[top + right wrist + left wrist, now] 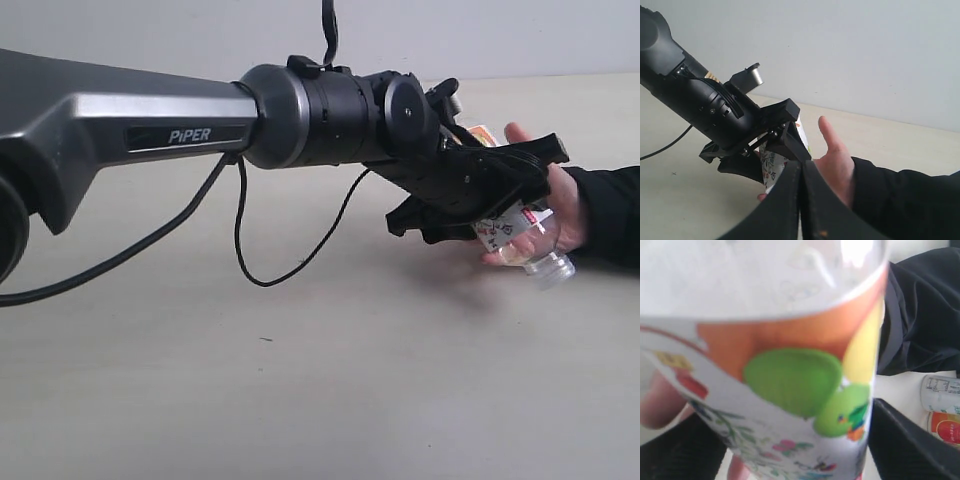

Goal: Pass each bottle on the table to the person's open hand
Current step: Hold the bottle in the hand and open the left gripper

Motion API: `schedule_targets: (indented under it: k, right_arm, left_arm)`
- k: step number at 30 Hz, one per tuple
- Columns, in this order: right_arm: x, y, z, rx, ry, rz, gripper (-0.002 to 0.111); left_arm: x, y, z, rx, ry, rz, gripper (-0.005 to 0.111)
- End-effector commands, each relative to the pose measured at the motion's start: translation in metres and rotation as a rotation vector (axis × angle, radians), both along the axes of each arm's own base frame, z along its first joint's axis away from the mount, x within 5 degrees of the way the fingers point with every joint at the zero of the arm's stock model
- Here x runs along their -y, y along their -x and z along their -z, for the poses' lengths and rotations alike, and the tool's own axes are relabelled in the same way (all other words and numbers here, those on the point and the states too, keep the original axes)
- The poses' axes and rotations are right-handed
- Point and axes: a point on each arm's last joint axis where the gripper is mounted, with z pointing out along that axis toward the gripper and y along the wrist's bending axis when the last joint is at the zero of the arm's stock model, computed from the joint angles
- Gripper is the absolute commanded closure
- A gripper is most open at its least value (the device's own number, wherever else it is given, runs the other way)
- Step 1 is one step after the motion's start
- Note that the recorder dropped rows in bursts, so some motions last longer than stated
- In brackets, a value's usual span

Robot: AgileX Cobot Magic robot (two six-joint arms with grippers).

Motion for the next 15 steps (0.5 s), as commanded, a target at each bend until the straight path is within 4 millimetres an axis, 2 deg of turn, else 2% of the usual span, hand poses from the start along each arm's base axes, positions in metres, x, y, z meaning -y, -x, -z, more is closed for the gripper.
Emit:
schedule_targets:
  k: [1,5,11,15]
  right_arm:
    - [0.0001,0.0,-0.0004,0.011,-0.005,0.004,0.108]
    - [0.0001,0.0,-0.0004,0.011,-0.005,0.004,0.108]
    - [0.0001,0.0,-0.0004,0.011,-0.005,0.004,0.108]
    - [0.0001,0.0,-0.0004,0.011,-0.005,0.004,0.108]
  left_arm:
    - [-0.0026,-0.0026,-0.0063,0.03,0.0,0.002,0.035]
    - [-0.0025,-0.003,-0.0067,0.032,0.004,-0.002,0.035]
    - [-0.002,-0.0029,-0.0068,0.042,0.0,0.001,0.023]
    - [-0.0021,-0.0029,-0.0067,0.045,-0.002,0.003,0.022]
